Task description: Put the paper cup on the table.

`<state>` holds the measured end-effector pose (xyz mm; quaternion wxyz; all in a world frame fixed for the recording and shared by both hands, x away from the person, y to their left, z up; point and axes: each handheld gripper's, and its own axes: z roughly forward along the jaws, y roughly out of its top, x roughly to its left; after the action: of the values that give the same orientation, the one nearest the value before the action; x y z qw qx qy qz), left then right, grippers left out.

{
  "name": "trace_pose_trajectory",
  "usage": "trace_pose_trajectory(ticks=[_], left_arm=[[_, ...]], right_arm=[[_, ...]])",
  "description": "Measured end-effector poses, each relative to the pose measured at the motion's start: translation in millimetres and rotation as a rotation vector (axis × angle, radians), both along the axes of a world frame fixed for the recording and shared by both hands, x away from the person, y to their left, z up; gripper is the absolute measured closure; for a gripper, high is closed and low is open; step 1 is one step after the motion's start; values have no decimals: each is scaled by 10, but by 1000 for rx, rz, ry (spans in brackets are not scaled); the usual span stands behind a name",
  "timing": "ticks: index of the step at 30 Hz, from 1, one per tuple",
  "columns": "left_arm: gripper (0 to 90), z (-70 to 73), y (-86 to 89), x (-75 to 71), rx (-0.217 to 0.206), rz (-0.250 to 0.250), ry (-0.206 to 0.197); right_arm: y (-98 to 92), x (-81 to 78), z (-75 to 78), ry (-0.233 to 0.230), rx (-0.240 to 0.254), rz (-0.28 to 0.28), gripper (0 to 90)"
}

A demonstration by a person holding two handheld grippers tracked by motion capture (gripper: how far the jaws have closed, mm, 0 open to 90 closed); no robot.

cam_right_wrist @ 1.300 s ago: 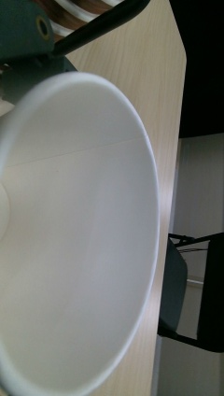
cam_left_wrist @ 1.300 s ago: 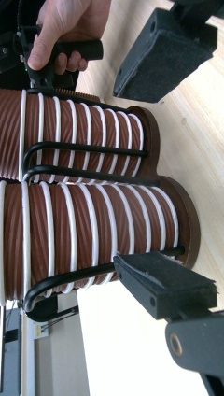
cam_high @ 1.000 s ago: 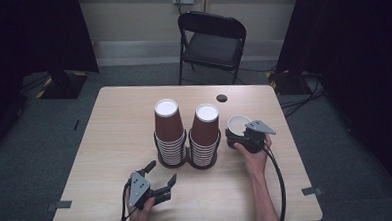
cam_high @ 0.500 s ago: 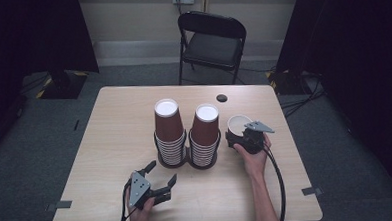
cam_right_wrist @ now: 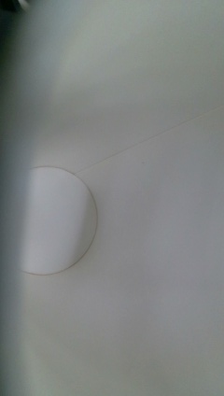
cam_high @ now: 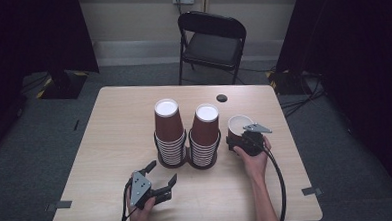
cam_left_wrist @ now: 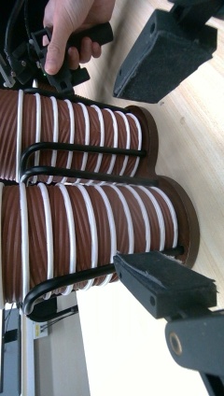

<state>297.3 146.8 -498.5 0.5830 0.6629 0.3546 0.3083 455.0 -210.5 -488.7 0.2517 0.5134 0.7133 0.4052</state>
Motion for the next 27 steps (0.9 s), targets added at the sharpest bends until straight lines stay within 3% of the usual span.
trace_pose_trajectory(ticks=[5,7,16,27], left_arm=[[165,-2,9,-2,-12,2,-1],[165,-1,11,0,-8,-1,-2],[166,1,3,4,-1,12,4],[159,7,-4,17,6,34,21]], right_arm=[[-18,-73,-4,-18,15,-13,130],[-42,-113,-27,1,18,-15,132],[-140,-383,29,-38,80,-35,129],[-154,-786,134,-141,137,-52,132]])
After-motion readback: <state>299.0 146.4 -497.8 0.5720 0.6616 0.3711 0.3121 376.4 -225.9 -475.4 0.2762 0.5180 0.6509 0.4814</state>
